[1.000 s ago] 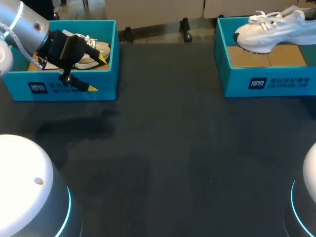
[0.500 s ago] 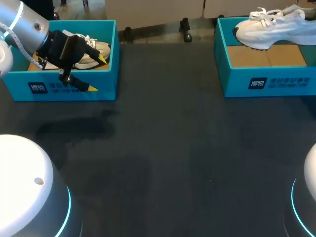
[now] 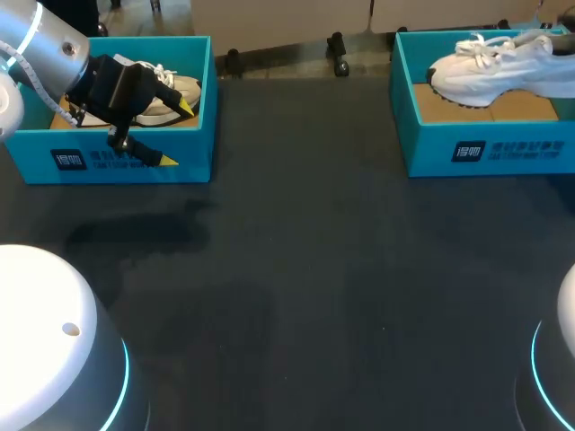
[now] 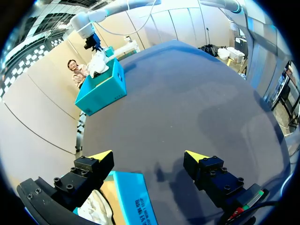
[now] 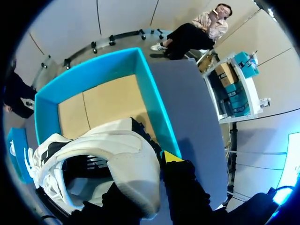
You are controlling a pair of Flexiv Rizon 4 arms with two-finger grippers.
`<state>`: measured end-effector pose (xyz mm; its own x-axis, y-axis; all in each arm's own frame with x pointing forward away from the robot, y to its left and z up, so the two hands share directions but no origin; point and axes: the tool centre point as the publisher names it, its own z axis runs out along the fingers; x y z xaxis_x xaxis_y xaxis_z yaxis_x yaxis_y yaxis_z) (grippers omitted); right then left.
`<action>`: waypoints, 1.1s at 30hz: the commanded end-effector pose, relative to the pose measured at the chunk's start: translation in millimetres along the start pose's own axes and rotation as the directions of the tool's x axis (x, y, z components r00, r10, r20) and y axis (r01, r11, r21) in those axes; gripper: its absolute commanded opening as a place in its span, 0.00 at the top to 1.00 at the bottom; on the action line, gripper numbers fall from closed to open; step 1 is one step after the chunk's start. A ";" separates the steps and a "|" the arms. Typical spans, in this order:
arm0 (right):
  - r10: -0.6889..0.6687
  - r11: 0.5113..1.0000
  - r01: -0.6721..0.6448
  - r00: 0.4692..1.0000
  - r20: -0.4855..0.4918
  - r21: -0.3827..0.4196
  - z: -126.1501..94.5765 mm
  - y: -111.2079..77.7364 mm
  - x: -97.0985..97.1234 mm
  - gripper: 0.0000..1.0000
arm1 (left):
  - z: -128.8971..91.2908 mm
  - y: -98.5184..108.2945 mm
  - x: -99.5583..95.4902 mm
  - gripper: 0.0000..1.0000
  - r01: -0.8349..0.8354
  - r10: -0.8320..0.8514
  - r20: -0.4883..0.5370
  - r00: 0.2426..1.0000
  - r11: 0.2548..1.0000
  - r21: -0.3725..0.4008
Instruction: Take the shoe out of the shoebox, open the shoe tongue, remove and reinsert the insole, then place the shoe into the shoebox
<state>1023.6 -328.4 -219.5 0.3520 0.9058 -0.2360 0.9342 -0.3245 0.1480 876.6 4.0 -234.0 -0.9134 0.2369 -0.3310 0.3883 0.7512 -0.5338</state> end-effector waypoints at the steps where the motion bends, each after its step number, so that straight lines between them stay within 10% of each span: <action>1: 0.007 1.000 -0.007 1.000 0.003 0.001 12.9 0.6 3.7 1.00 | 0.0 -0.3 -0.6 0.00 0.000 0.000 -0.003 1.000 1.000 -0.003; 33: 0.034 0.998 -0.036 0.999 0.040 0.054 106.0 -9.8 18.5 1.00 | 0.0 -0.3 -0.6 0.00 0.000 0.000 -0.003 1.000 1.000 -0.003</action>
<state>1021.3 -338.5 -321.0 0.3845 0.8837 -0.2669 0.9231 -0.3685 0.1098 876.6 4.0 -234.0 -0.9134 0.2368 -0.3311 0.3882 0.7513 -0.5338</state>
